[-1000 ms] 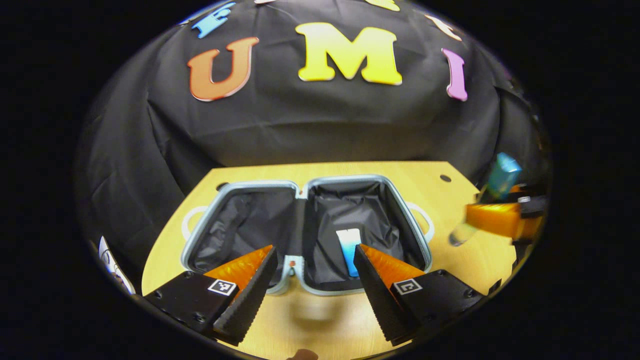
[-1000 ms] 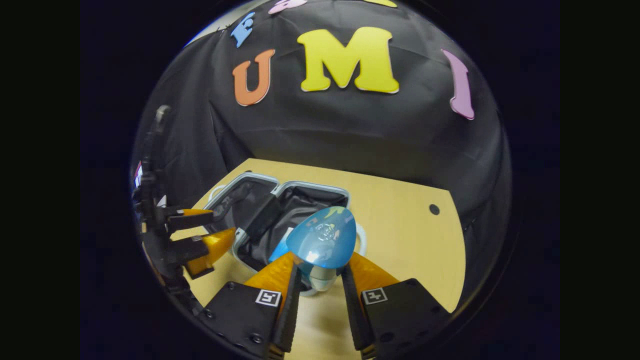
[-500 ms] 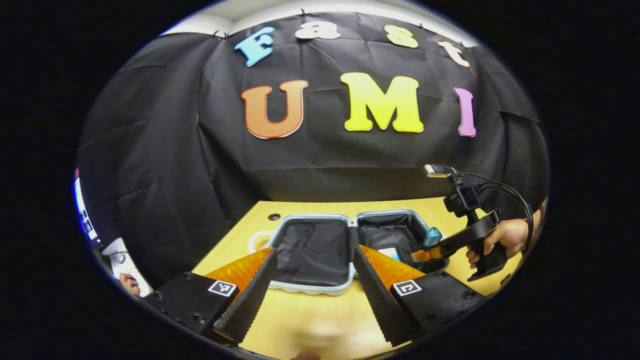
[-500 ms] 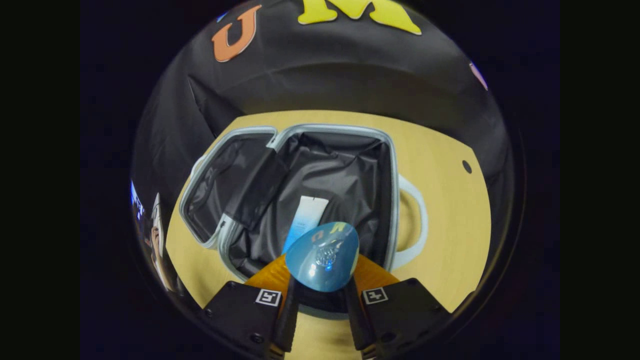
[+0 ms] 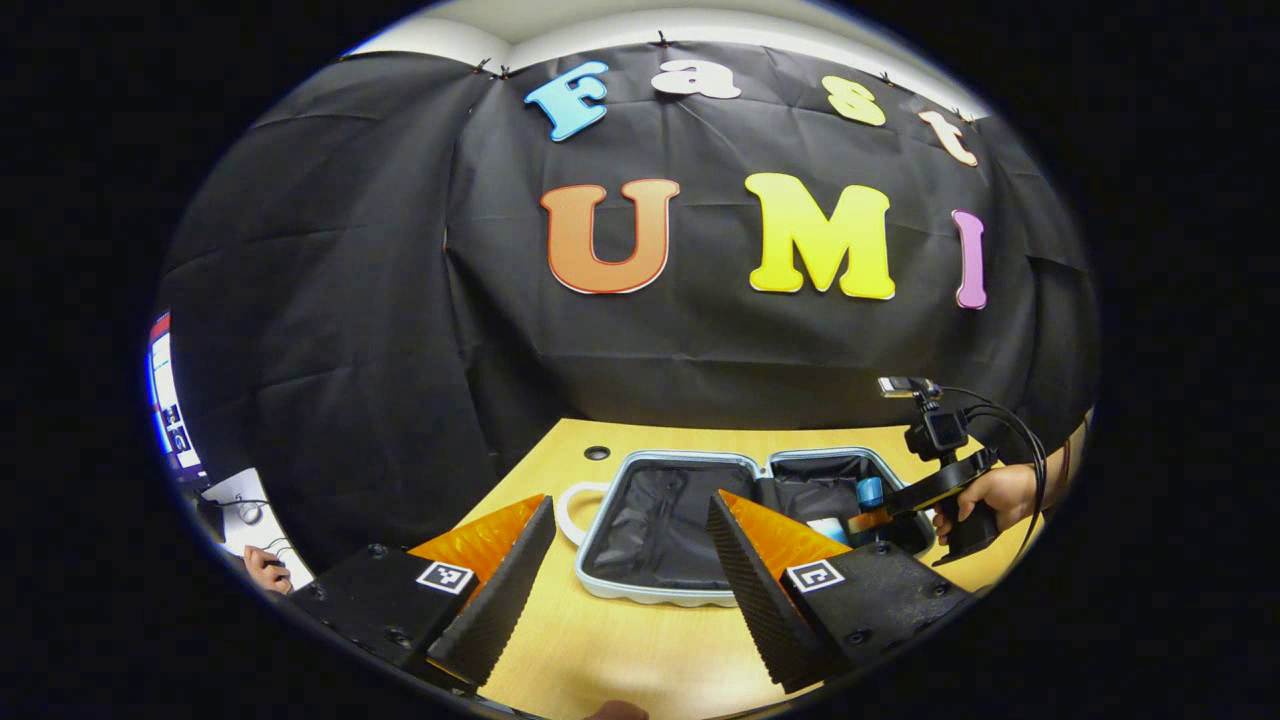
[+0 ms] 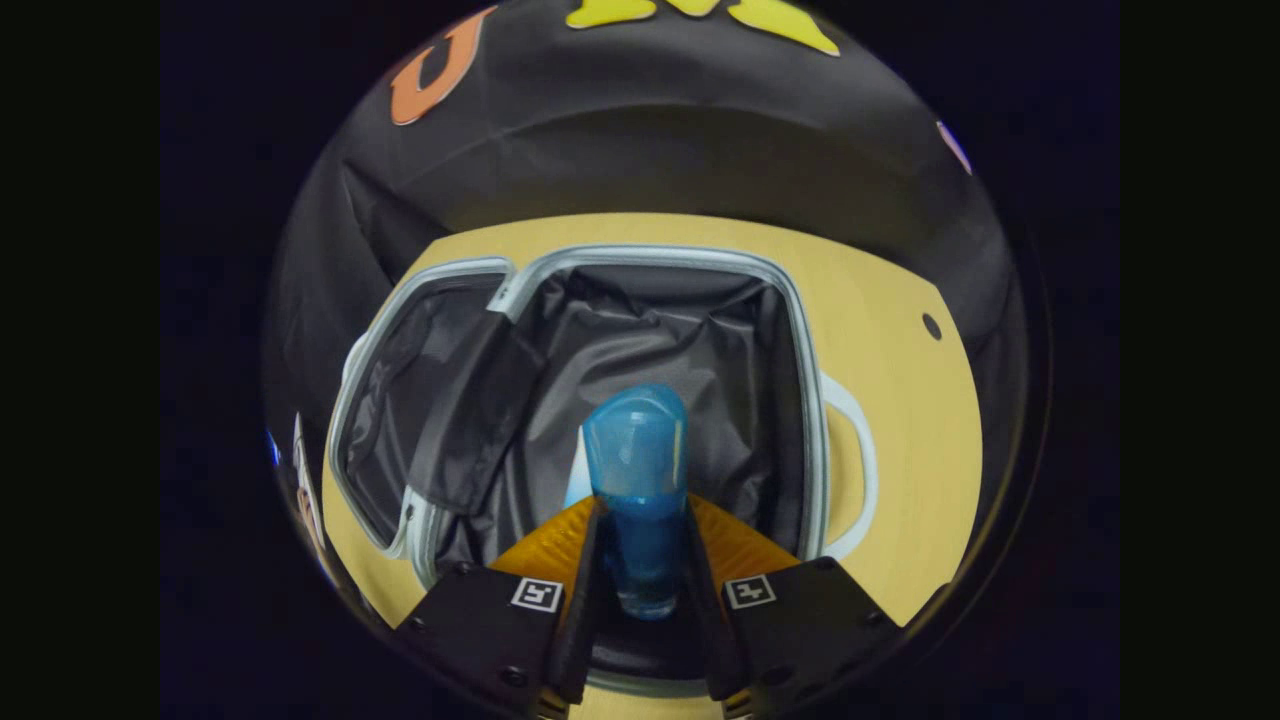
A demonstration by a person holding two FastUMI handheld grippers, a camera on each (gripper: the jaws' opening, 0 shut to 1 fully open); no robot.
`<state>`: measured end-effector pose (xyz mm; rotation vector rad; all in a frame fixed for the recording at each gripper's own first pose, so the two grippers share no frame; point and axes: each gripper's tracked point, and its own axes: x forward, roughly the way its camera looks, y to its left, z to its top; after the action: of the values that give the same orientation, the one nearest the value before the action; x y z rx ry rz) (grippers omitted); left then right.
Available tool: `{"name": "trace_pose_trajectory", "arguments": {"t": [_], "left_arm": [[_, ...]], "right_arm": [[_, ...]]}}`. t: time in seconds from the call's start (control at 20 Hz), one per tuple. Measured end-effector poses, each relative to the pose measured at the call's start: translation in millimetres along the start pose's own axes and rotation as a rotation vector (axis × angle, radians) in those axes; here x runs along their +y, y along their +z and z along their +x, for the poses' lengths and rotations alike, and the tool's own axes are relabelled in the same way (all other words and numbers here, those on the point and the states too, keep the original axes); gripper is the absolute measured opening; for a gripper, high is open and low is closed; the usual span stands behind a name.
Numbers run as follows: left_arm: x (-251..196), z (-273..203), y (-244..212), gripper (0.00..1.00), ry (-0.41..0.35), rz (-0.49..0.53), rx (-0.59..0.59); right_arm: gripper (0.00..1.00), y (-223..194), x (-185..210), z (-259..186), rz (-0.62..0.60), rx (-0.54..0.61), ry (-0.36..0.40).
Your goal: First open the suitcase, pack the skin care products into it, and then close the suitcase.
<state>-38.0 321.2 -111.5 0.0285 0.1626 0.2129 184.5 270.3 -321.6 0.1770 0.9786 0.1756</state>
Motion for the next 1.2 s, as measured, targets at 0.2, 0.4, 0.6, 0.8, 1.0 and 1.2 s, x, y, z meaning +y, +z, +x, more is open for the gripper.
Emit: {"name": "trace_pose_trajectory", "arguments": {"t": [0.2, 0.4, 0.6, 0.8, 1.0, 1.2], "left_arm": [[32, 11, 2, 0.98, 0.043, -0.025, -0.005], [64, 26, 6, 0.97, 0.079, -0.062, -0.019], [96, 45, 14, 0.97, 0.115, -0.13, -0.037], [109, 87, -2, 0.98, 0.071, -0.293, 0.003], [105, 133, -45, 0.98, -0.018, -0.481, 0.103], [97, 167, -102, 0.99, -0.066, -0.615, 0.22]], "right_arm": [[0.4, -2, -6, 15, 0.02, 0.021, -0.035], [0.42, -1, -5, 16, 0.016, 0.016, -0.05], [0.43, -3, -2, 16, 0.017, 0.015, -0.043], [0.49, -1, -2, 11, 0.024, -0.008, -0.02], [0.72, 5, 9, -19, 0.006, -0.071, 0.063], [0.8, 18, 9, -71, -0.057, -0.176, 0.075]]}}
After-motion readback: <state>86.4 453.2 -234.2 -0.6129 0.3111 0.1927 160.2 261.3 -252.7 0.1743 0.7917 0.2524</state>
